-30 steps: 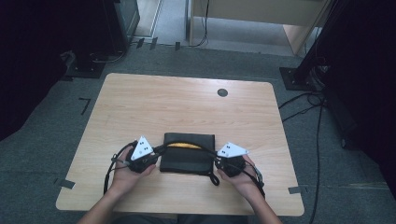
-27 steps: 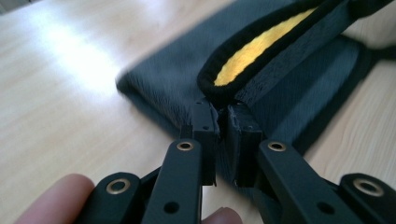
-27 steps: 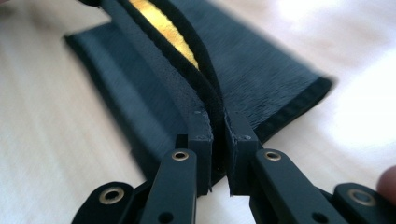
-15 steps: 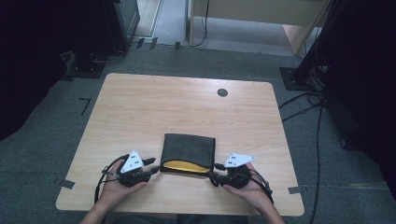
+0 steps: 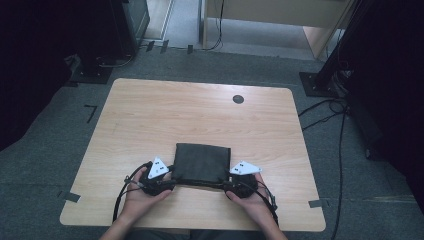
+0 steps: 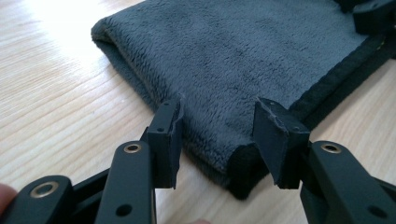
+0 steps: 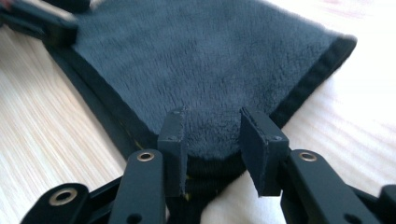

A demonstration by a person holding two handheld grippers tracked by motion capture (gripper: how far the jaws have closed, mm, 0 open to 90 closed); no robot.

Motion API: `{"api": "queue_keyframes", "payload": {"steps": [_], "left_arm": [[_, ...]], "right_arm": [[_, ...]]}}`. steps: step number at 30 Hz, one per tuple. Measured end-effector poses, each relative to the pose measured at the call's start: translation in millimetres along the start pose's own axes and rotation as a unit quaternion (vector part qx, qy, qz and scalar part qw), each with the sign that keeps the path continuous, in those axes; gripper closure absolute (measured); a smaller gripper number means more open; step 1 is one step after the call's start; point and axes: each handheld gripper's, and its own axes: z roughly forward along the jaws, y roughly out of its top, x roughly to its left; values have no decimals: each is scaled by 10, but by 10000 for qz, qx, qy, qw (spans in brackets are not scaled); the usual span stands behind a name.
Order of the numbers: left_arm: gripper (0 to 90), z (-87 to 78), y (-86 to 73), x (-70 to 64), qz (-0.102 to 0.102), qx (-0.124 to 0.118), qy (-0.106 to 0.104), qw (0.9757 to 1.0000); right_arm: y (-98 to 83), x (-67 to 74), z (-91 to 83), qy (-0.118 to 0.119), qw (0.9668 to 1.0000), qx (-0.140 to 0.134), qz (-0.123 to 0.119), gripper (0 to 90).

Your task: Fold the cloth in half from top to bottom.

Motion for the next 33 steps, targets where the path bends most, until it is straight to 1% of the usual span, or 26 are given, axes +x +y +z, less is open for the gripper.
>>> {"api": "queue_keyframes", "payload": {"steps": [2, 4, 5, 6, 7, 8, 9, 10, 11, 13, 14, 15, 16, 17, 19, 20, 21, 23, 24, 25, 26, 27, 28, 30, 33], "left_arm": [[523, -22, -25, 6, -12, -20, 34, 10000], [516, -20, -23, -2, 9, -21, 80, 10000], [500, -20, -20, -5, 11, -31, 124, 9999], [483, -25, -17, 1, -32, -41, 137, 9999], [455, -38, -17, 14, -106, -90, 189, 9997], [372, -55, -16, 27, -171, -100, 248, 9995], [319, -86, -19, 57, -304, -126, 332, 9989], [281, -113, -24, 85, -424, -134, 366, 9983], [244, -141, -34, 109, -525, -147, 421, 9976], [182, -212, -55, 165, -679, -118, 536, 9962], [153, -250, -70, 193, -738, -106, 637, 9952], [129, -292, -94, 220, -781, -75, 732, 9942], [122, -344, -127, 253, -814, -47, 811, 9934], [122, -394, -170, 283, -900, -62, 865, 9922], [122, -496, -269, 353, -1001, -31, 977, 9902], [122, -540, -319, 391, -1011, 24, 1040, 9894], [122, -580, -367, 425, -1038, 85, 1107, 9884], [123, -663, -453, 491, -1115, 168, 1200, 9863], [123, -708, -485, 515, -1157, 133, 1244, 9854], [124, -746, -511, 532, -1156, 135, 1330, 9843], [128, -778, -536, 552, -1120, 184, 1427, 9832], [130, -803, -560, 575, -1160, 204, 1463, 9822], [132, -817, -576, 597, -1223, 199, 1440, 9818], [132, -836, -591, 645, -1397, 175, 1337, 9810], [134, -809, -586, 663, -1389, 222, 1327, 9811]], "right_arm": [[-51, -2, -18, 27, 9999, -79, -57, 614], [-57, -2, -36, 4, 10000, -56, -16, 597], [-42, -5, -39, -22, 10000, -16, 4, 557], [-21, -3, -43, -39, 10000, 26, 70, 516], [9, 0, -48, -43, 9998, 47, 189, 467], [44, 13, -61, -60, 9995, 21, 293, 430], [72, 28, -74, -75, 9994, -35, 341, 424], [125, 60, -90, -93, 9990, -139, 419, 413], [170, 87, -97, -137, 9987, -196, 446, 404], [261, 148, -82, -176, 9978, -335, 547, 382], [306, 178, -59, -192, 9976, -366, 561, 373], [349, 218, -22, -204, 9975, -355, 584, 345], [390, 253, 24, -242, 9976, -302, 582, 316], [423, 287, 78, -313, 9973, -270, 605, 295], [461, 340, 188, -441, 9966, -255, 648, 264], [463, 358, 248, -581, 9960, -243, 639, 262], [452, 371, 315, -690, 9952, -229, 663, 258], [407, 379, 452, -859, 9935, -35, 741, 232], [379, 380, 508, -866, 9930, 46, 800, 214], [351, 382, 546, -893, 9927, 43, 813, 213], [337, 395, 554, -945, 9927, -10, 747, 215], [338, 410, 558, -1001, 9928, -1, 657, 217], [338, 420, 569, -1051, 9929, 21, 550, 218], [334, 432, 591, -1119, 9928, 14, 420, 216], [367, 408, 638, -1169, 9924, 28, 390, 216]]}}
